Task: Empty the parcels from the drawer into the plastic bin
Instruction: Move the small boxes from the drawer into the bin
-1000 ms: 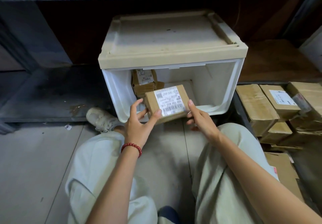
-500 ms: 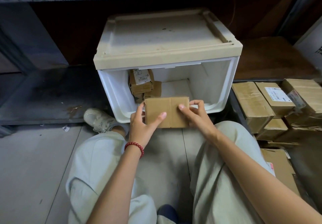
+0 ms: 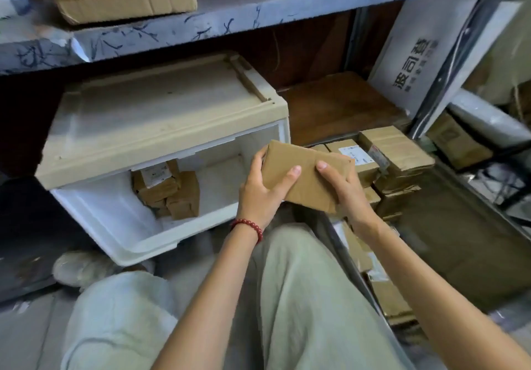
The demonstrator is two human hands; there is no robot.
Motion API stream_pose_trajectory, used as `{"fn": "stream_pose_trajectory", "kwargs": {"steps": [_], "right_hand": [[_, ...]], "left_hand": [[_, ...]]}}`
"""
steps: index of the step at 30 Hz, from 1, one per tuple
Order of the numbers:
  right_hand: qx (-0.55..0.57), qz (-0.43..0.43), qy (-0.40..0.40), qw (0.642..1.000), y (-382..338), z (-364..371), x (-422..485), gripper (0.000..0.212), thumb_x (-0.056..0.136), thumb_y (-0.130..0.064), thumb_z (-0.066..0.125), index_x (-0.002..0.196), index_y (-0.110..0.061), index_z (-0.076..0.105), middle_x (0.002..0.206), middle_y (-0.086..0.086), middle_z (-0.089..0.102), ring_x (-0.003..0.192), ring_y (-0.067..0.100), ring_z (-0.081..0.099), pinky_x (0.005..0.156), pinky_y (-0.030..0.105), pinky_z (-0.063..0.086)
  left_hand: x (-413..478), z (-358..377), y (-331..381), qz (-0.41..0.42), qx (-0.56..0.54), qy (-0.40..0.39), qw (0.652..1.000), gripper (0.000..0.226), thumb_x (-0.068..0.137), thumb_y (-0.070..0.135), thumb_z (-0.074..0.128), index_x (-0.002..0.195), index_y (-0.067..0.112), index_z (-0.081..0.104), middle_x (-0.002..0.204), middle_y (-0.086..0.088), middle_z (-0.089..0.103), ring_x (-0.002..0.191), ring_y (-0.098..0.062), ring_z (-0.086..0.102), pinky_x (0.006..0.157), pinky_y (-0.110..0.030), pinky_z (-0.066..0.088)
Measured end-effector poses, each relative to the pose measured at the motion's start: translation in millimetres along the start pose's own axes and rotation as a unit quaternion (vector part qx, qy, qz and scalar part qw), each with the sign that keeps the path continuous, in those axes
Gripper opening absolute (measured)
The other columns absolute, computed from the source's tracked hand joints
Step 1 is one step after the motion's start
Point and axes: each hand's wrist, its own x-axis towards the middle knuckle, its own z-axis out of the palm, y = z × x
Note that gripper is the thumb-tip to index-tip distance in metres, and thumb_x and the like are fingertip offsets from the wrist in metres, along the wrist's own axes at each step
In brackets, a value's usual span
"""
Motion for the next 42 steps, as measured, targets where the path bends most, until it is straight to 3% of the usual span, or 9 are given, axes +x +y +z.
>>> {"fn": "stream_pose_trajectory", "kwargs": {"steps": [5,8,14,19,26,29,32,38,42], "right_hand": [[-0.073,0.046,0.092,0.992,-2.9,-95.3,-10.8,0.056,0.064,-0.063,0.073,0.093,-0.022,0.047,0.101,0.004,0.06,0.091,0.015,0.064,0.069,0.029,0.052],[-0.113,0.085,0.112,0.984,11.8,-144.0,-21.2,0.064,0.055,-0.071,0.078,0.087,-0.021,0.053,0.106,0.013,0.064,0.1,0.029,0.065,0.083,0.051,0.053],[-0.119,0.165,0.083,0.975,56.6,-187.5,-40.2,0.045,0.079,-0.059,0.067,0.112,-0.029,0.063,0.113,0.001,0.063,0.102,0.018,0.063,0.082,0.036,0.057],[-0.114,0.28,0.082,0.95,99.7,-190.3,-41.5,0.044,0.08,-0.061,0.063,0.106,-0.024,0.063,0.109,0.002,0.061,0.091,0.015,0.065,0.061,0.024,0.054],[-0.087,0.331,0.029,0.939,137.5,-166.0,-25.8,0.07,0.067,-0.077,0.063,0.11,-0.022,0.06,0.111,0.006,0.063,0.097,0.021,0.065,0.071,0.033,0.058],[-0.08,0.339,0.036,0.937,142.5,-147.0,-18.6,0.053,0.078,-0.066,0.063,0.11,-0.024,0.058,0.107,-0.001,0.062,0.097,0.015,0.061,0.081,0.034,0.055],[-0.127,0.309,0.044,0.941,146.3,-127.4,-12.9,0.045,0.085,-0.057,0.06,0.112,-0.02,0.057,0.109,-0.002,0.062,0.092,0.01,0.058,0.073,0.025,0.045],[-0.19,0.287,0.043,0.938,142.8,-118.8,-6.2,0.048,0.088,-0.055,0.057,0.118,-0.017,0.057,0.109,0.003,0.064,0.096,0.018,0.06,0.084,0.032,0.048],[-0.382,0.268,0.048,0.883,125.3,-123.3,1.5,0.062,0.085,-0.062,0.056,0.132,-0.022,0.051,0.118,0.004,0.063,0.107,0.023,0.06,0.085,0.035,0.052]], "left_hand": [[22.9,78.1,25.8,0.03,0.085,-0.127,0.988,0.078,0.075,0.062,0.066,0.142,0.035,0.035,0.131,0.006,0.05,0.116,-0.015,0.05,0.098,-0.035,0.047],[22.5,118.8,30.0,0.047,0.148,-0.171,0.973,0.08,0.076,0.059,0.067,0.143,0.027,0.038,0.142,0.002,0.043,0.128,-0.017,0.041,0.106,-0.03,0.034],[15.8,176.1,1.4,0.096,0.27,-0.234,0.929,0.064,0.082,0.061,0.058,0.136,0.029,0.041,0.133,0.001,0.051,0.121,-0.019,0.045,0.097,-0.035,0.041],[14.2,174.7,-31.9,0.173,0.387,-0.222,0.878,0.051,0.085,0.054,0.056,0.131,0.033,0.046,0.136,0.008,0.047,0.128,-0.016,0.034,0.105,-0.04,0.032],[29.5,153.9,-47.7,0.164,0.421,-0.143,0.88,0.046,0.089,0.044,0.055,0.13,0.026,0.046,0.132,0.002,0.049,0.126,-0.02,0.038,0.105,-0.042,0.031],[28.4,147.8,-50.2,0.173,0.415,-0.107,0.887,0.048,0.088,0.041,0.057,0.132,0.026,0.044,0.135,0.001,0.045,0.126,-0.02,0.039,0.103,-0.041,0.033],[29.7,140.5,-55.0,0.162,0.434,-0.09,0.882,0.049,0.089,0.043,0.055,0.134,0.029,0.043,0.136,0.003,0.046,0.128,-0.019,0.037,0.102,-0.04,0.031],[29.7,131.0,-62.0,0.127,0.455,-0.073,0.878,0.052,0.089,0.048,0.052,0.136,0.029,0.042,0.137,0.004,0.049,0.127,-0.02,0.04,0.102,-0.043,0.032],[31.2,119.3,-56.5,0.138,0.48,-0.085,0.862,0.054,0.089,0.049,0.052,0.137,0.028,0.041,0.139,0.003,0.047,0.128,-0.021,0.039,0.101,-0.044,0.033]]}}
